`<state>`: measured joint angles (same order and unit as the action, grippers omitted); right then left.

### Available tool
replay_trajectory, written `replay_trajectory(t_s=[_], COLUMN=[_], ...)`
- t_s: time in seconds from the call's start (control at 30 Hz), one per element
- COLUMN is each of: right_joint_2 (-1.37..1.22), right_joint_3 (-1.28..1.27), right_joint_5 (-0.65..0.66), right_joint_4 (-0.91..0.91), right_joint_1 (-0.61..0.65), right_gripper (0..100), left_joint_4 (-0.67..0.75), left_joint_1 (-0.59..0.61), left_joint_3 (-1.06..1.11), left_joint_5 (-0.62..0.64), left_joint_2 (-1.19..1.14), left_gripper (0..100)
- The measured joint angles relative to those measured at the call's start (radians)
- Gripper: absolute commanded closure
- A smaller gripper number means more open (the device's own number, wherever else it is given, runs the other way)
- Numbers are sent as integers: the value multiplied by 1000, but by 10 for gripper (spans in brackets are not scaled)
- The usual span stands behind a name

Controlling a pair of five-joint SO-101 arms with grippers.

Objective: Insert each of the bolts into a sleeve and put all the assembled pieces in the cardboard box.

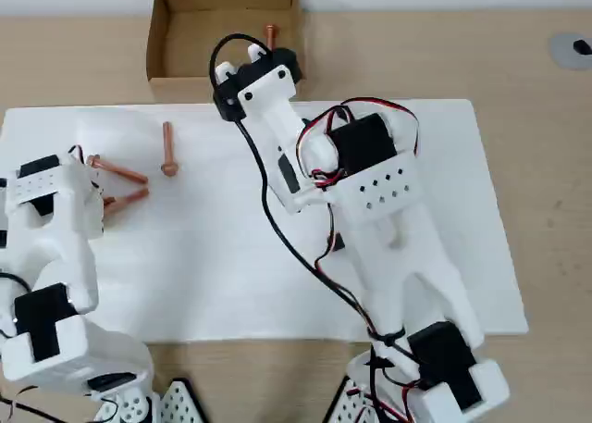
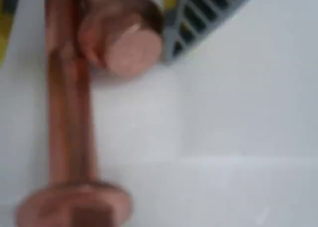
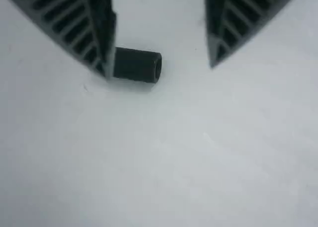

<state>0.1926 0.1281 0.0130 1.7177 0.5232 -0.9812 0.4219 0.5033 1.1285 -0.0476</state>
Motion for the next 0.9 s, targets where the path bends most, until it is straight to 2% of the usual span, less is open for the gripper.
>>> replay_trajectory(t_s=[0.1, 0.27, 0.4, 0.73, 0.9], right_joint_2=[0, 0, 0, 0, 0], right_joint_3=[0, 0, 0, 0, 0], right_joint_5=[0, 0, 0, 2, 2], right_joint_4=[0, 0, 0, 0, 0], right_joint_1=[0, 0, 0, 0, 0], right_gripper=[836, 836, 836, 836, 836], left_joint_4=[-2, -46, -44, -48, -180], left_joint_1=[-3, -3, -9, -17, -18], left_joint_3=[-12, -78, -140, -149, -209], left_joint_5=[0, -2, -68, -114, -114], left_joint_2=[-26, -77, -120, -123, -133], left_gripper=[791, 911, 995, 996, 995])
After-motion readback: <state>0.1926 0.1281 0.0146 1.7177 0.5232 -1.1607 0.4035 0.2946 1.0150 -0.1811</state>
